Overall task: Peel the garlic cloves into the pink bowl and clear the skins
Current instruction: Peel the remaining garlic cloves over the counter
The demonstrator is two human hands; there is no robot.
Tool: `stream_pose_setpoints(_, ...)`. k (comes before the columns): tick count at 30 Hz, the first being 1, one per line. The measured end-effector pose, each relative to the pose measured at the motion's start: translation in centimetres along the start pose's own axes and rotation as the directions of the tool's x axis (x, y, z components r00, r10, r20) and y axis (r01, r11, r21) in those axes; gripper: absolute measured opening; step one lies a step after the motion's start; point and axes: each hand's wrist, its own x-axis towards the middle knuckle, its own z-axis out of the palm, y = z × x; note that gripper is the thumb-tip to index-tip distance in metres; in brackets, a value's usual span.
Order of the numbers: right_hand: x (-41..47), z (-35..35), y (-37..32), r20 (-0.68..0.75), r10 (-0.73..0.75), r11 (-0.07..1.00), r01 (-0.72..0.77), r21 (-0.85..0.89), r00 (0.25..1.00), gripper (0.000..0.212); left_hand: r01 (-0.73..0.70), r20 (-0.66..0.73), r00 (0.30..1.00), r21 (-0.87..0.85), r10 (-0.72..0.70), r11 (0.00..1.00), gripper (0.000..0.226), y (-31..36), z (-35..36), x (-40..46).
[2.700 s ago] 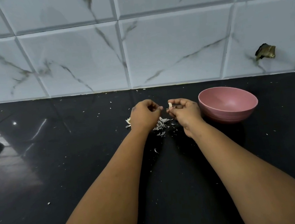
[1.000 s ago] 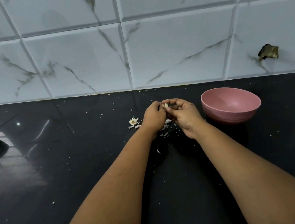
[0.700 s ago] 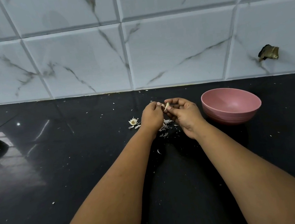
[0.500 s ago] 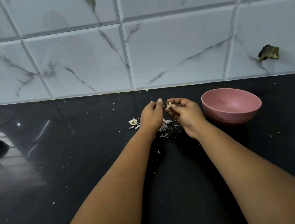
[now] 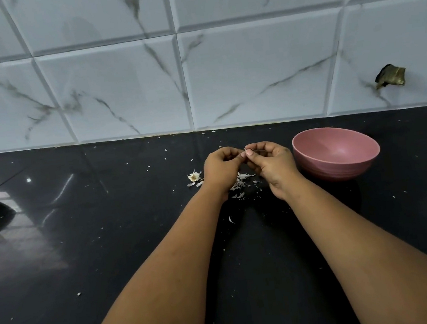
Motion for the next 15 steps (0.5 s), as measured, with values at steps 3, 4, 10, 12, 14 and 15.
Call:
stream_pose_setpoints(3, -0.2, 0.1, 0.0, 0.008, -0.015, 1.0, 0.015, 0.008, 1.0, 0.012, 0.046, -0.005, 0.999, -0.005, -0.046, 0.999, 0.007, 0.4, 0.1, -0.1)
stream_pose_setpoints(4, -0.3, 0.2, 0.0, 0.013, -0.026, 1.0, 0.026, 0.001, 1.0, 0.012, 0.072, -0.006, 0.997, -0.01, -0.072, 0.997, 0.009, 0.5, 0.0, -0.1)
stream_pose_setpoints(10, -0.7, 0.5, -0.1, 0.042, -0.066, 0.995, 0.068, -0.069, 0.997, 0.016, 0.281, 0.088, 0.959, -0.147, -0.271, 0.948, 0.019, 1.2, -0.4, 0.0)
stream_pose_setpoints(12, -0.7, 0.4, 0.0, 0.044, -0.075, 0.992, 0.079, -0.096, 0.996, 0.018, 0.358, 0.124, 0.933, -0.204, -0.339, 0.911, 0.021, 1.5, -0.5, -0.2)
stream_pose_setpoints(14, -0.7, 0.4, 0.0, 0.049, -0.075, 0.989, 0.08, -0.121, 0.996, 0.018, 0.42, 0.139, 0.907, -0.283, -0.397, 0.862, 0.022, 1.7, -0.5, -0.2)
stream_pose_setpoints(15, -0.7, 0.4, 0.0, 0.048, -0.074, 0.988, 0.08, -0.13, 0.996, 0.019, 0.436, 0.142, 0.9, -0.315, -0.413, 0.843, 0.022, 1.6, -0.5, -0.3)
